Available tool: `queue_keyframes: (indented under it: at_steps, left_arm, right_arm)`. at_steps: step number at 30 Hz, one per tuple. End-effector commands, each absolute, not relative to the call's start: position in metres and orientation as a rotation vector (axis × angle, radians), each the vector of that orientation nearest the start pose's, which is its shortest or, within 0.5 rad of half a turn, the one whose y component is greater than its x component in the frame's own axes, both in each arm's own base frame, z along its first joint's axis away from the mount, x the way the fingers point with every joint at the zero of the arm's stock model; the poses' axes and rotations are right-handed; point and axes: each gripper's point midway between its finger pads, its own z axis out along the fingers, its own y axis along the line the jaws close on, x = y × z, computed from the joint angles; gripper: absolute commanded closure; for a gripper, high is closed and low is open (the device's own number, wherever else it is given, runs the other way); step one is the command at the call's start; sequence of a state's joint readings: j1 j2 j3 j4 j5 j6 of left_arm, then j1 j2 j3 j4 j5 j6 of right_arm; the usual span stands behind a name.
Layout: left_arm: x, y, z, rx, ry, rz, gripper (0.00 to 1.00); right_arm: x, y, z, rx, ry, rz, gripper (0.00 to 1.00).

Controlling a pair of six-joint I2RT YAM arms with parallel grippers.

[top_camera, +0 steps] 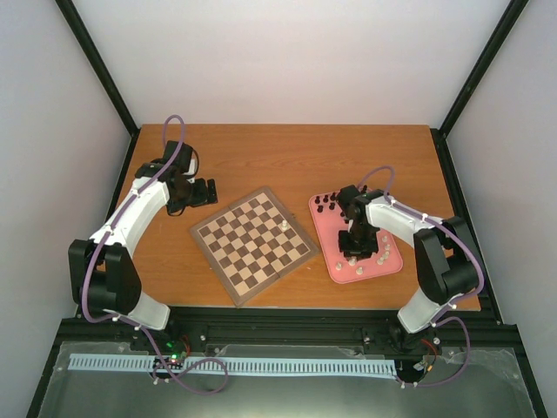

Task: Set up the chess pieces on the board
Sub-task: Pick up the chess piece from the storage box.

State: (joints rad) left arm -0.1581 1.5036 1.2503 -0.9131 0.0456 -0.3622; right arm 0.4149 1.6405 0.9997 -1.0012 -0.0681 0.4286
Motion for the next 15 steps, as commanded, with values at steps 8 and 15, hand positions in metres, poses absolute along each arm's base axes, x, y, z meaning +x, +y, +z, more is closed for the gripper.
queue_keyframes:
  at_steps: [8, 15]
  left_arm:
    - [0.3532, -0.0629, 0.1511, -0.241, 2.725, -0.188, 0.0]
    - [0.3525, -0.0626, 0.15, -0.244, 2.729, -0.186, 0.0]
  right_arm:
    - [0.225, 0.1092, 0.0319, 0.041, 3.248, 0.04, 0.8]
    - [0.2238, 0.1087, 0.0338, 0.043, 3.25, 0.039, 0.9]
